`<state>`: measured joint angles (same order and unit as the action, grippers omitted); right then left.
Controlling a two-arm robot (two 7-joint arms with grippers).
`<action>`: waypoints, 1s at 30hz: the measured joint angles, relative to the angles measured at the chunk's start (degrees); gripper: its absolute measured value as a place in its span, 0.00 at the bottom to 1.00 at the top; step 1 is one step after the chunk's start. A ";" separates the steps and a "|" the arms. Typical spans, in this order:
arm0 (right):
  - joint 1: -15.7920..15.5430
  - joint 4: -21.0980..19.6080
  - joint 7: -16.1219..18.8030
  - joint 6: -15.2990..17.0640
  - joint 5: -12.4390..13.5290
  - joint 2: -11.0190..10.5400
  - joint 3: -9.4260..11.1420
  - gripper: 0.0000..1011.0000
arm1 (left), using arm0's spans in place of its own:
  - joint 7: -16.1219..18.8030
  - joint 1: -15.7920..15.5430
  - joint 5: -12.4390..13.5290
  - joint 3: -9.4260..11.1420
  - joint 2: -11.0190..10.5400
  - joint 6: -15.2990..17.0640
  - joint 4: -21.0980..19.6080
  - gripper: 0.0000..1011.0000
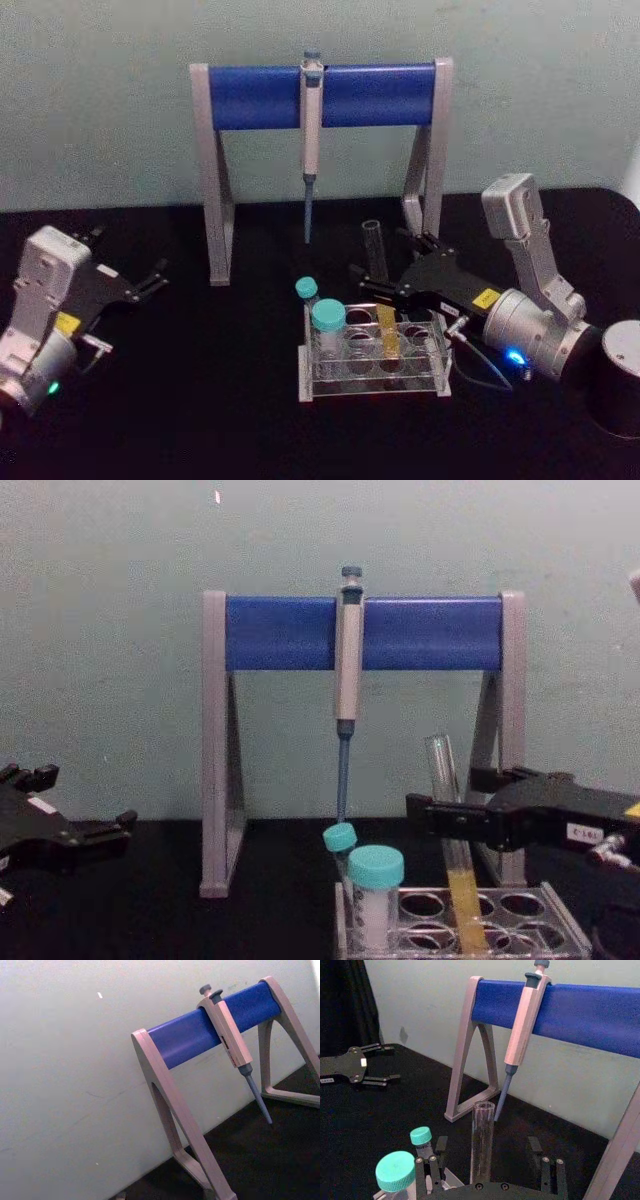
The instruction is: Pick up the test tube from the test tube rack, shake it, then place it back into the test tube rack.
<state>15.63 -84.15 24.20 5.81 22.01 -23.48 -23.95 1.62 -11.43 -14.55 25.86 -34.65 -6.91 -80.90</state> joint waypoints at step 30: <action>-0.46 -0.79 0.35 0.89 0.38 -0.02 0.48 0.99 | 0.00 0.00 0.00 0.00 0.00 0.00 0.00 0.99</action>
<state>15.17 -84.94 24.55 6.70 22.39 -23.51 -23.47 1.62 -11.43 -14.55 25.86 -34.65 -6.91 -80.90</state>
